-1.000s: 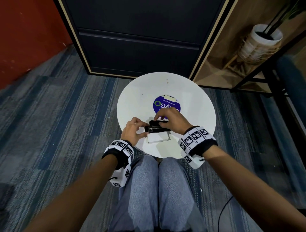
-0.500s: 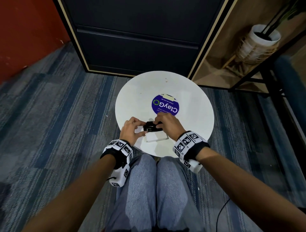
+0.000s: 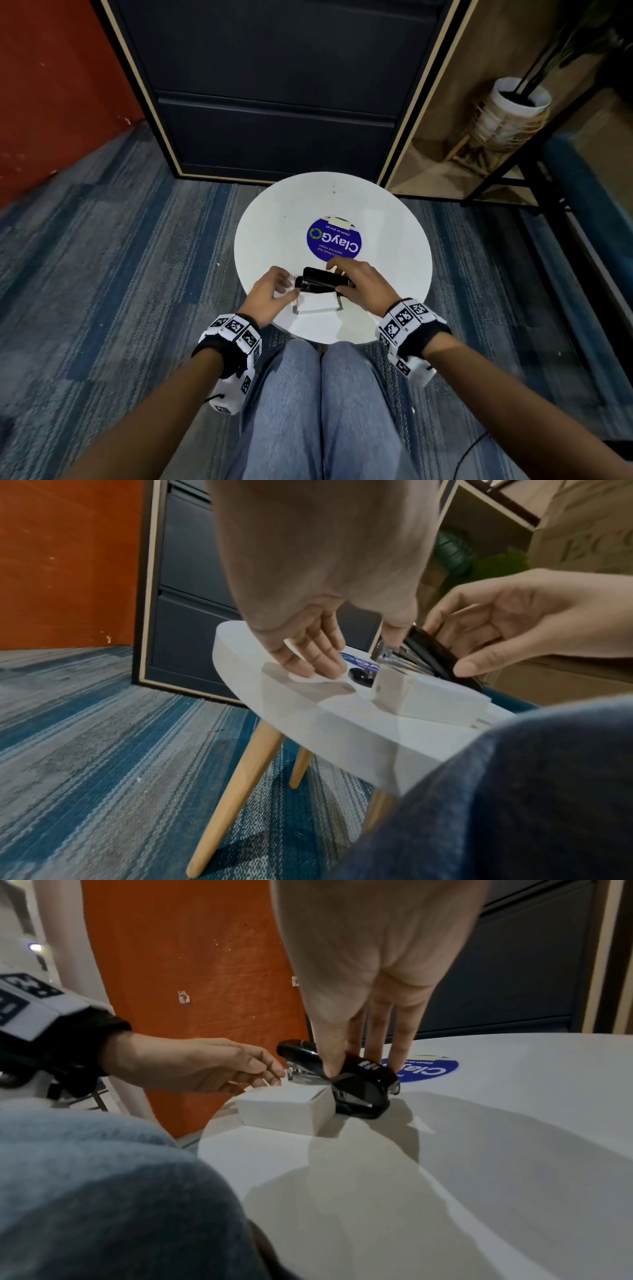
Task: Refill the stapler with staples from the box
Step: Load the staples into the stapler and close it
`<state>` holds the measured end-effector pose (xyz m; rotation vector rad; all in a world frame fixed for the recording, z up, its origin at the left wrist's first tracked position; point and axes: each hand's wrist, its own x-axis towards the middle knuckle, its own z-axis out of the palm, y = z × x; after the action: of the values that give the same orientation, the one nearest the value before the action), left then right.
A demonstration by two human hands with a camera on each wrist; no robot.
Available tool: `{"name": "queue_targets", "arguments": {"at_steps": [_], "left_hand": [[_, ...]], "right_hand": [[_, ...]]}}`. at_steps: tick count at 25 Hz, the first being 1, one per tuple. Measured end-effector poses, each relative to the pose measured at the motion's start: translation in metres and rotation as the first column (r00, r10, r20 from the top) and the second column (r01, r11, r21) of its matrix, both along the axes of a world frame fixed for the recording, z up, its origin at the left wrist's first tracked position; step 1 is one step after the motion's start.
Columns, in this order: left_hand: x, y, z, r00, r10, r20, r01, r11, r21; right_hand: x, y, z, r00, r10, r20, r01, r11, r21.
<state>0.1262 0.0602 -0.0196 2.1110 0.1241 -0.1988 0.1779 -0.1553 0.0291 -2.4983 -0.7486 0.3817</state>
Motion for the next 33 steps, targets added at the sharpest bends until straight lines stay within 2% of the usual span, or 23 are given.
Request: {"name": "queue_targets", "arguments": {"at_steps": [3,6,9,12,14,17,21,26,33], "left_hand": [[-0.005,-0.004,0.006,0.987,-0.154,-0.042,0.156,0.987,0.038],[-0.003,-0.007,0.005,0.960,-0.278,-0.025,0.279,0.953,0.121],[0.000,-0.008,0.005,0.959,-0.283,-0.009,0.280,0.945,0.170],[0.004,-0.010,0.004,0.964,-0.265,-0.002,0.261,0.947,0.189],[0.009,-0.015,0.005,0.980,-0.197,-0.016,0.196,0.962,0.188],[0.021,-0.032,0.010,0.995,-0.078,-0.059,0.091,0.960,0.265],[0.045,-0.057,0.019,0.991,-0.054,-0.118,0.093,0.931,0.353],[0.074,-0.066,0.022,0.984,0.072,-0.166,-0.009,0.935,0.356],[0.087,-0.065,0.021,0.975,0.076,-0.207,0.005,0.931,0.366]], "right_hand": [[0.003,-0.004,-0.003,0.997,-0.073,0.038,0.073,0.997,-0.002],[0.020,-0.014,-0.002,0.959,-0.273,0.081,0.276,0.961,-0.033],[0.037,-0.027,0.002,0.863,-0.499,0.082,0.501,0.865,-0.018],[0.048,-0.037,0.004,0.788,-0.615,0.021,0.615,0.788,0.007],[0.050,-0.038,0.002,0.778,-0.628,0.012,0.628,0.778,0.014],[0.047,-0.035,-0.001,0.774,-0.633,0.013,0.632,0.774,0.041],[0.042,-0.030,0.000,0.788,-0.615,0.026,0.611,0.787,0.079],[0.045,-0.023,0.001,0.801,-0.599,0.023,0.594,0.798,0.098],[0.053,-0.019,-0.006,0.806,-0.592,-0.002,0.587,0.799,0.127]]}}
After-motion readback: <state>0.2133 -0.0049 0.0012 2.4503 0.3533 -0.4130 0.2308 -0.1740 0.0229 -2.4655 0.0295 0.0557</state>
